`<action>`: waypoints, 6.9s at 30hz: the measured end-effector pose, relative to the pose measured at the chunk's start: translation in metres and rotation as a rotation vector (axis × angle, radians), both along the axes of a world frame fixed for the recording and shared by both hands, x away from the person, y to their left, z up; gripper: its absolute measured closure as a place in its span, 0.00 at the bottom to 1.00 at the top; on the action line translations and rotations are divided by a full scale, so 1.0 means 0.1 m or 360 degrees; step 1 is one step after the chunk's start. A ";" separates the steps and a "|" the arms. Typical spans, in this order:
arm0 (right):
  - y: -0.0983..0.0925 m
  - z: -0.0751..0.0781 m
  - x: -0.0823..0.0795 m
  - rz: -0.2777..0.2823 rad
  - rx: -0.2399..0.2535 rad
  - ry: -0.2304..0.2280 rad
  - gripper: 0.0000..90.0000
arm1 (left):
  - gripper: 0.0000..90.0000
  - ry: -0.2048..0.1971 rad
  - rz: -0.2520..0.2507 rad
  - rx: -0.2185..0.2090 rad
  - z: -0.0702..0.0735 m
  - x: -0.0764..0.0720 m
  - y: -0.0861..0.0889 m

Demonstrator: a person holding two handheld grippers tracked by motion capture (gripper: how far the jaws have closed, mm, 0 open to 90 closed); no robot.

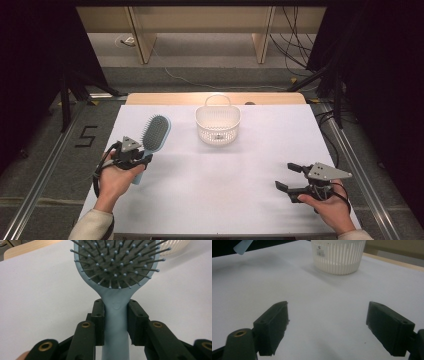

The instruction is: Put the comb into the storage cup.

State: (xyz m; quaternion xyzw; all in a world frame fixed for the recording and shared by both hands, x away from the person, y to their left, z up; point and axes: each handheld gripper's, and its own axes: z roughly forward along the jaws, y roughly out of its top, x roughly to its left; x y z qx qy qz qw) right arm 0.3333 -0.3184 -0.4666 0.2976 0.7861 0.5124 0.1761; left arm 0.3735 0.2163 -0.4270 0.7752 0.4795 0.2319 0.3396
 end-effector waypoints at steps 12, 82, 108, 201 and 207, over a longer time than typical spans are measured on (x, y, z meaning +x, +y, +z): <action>-0.01 0.01 0.00 -0.0005 0.0023 -0.0001 0.19 | 0.78 -0.0042 -0.0011 -0.0017 0.01 0.00 0.00; 0.00 0.00 0.01 -0.0018 0.0023 -0.0003 0.18 | 0.78 -0.0482 -0.0052 -0.0418 0.15 0.08 -0.15; -0.01 -0.01 0.01 -0.0024 0.0024 0.0002 0.18 | 0.78 -0.0586 -0.0058 -0.0458 0.29 0.16 -0.27; -0.01 -0.01 0.01 -0.0029 0.0039 0.0006 0.18 | 0.78 -0.0678 -0.0138 -0.0484 0.42 0.50 -0.56; -0.01 -0.01 0.02 -0.0026 0.0038 0.0005 0.18 | 0.78 -0.0683 -0.0149 -0.0485 0.44 0.53 -0.59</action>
